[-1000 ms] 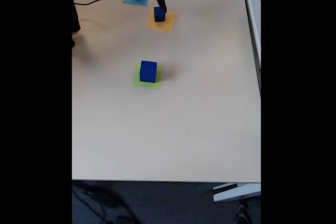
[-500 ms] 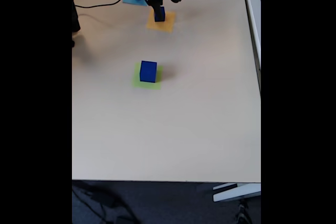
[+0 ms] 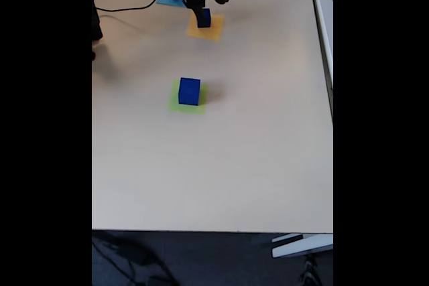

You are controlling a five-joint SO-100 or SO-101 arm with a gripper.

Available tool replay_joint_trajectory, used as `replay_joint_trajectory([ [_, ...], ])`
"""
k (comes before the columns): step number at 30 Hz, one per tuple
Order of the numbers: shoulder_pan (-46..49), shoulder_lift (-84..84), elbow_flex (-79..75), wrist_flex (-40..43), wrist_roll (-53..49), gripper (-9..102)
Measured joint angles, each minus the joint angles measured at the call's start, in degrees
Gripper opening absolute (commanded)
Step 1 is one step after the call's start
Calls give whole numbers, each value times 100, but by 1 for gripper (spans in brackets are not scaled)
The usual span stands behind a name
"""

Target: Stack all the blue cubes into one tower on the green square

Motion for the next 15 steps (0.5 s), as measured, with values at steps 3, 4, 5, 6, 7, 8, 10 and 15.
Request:
replay_joint_trajectory([
  [3,9,18,53,0,-26,27],
  [4,26,18,79,-35,-26,27],
  [5,35,18,105,-53,-26,26],
  [6,53,18,132,-70,-35,25],
  [7,62,18,132,-79,-53,24],
  [8,70,18,132,-79,-53,23],
  [10,79,18,158,-88,-53,19],
  [15,79,18,158,-88,-176,10],
])
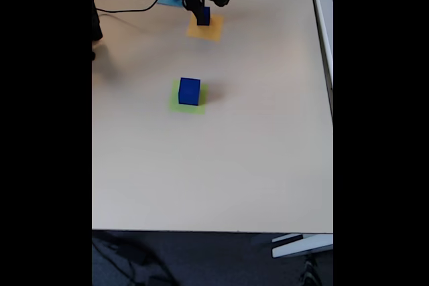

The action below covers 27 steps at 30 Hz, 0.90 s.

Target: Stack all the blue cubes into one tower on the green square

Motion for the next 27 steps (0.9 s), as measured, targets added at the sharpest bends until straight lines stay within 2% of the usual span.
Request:
replay_joint_trajectory([
  [7,35,9,0,0,-88,2],
  [12,158,158,18,18,-387,2],
  [22,853,861,-562,1239,-1477,2],
  [27,1301,1134,-773,1556,-1978,2],
])
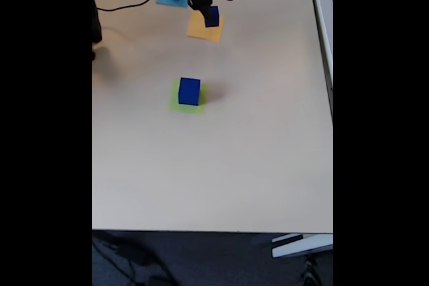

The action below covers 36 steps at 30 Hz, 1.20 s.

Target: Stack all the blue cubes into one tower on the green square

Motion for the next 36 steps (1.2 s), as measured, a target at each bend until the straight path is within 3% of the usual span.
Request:
replay_joint_trajectory([
  [20,1846,457,-158,1046,-1389,2],
  [36,2654,527,-158,1143,-1705,1],
])
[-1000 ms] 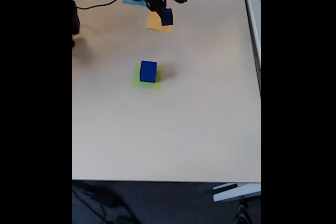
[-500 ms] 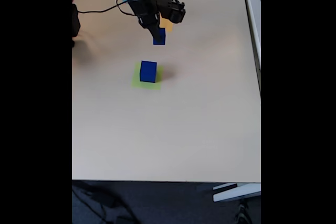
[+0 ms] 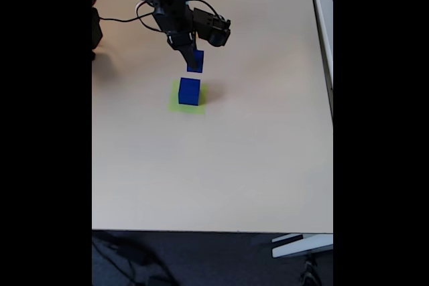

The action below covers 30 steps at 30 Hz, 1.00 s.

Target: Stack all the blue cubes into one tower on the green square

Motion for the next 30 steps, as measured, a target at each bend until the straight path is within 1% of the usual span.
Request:
replay_joint_trajectory([
  [16,396,-439,-18,-158,-237,1],
  [30,439,-501,88,-422,-334,1],
])
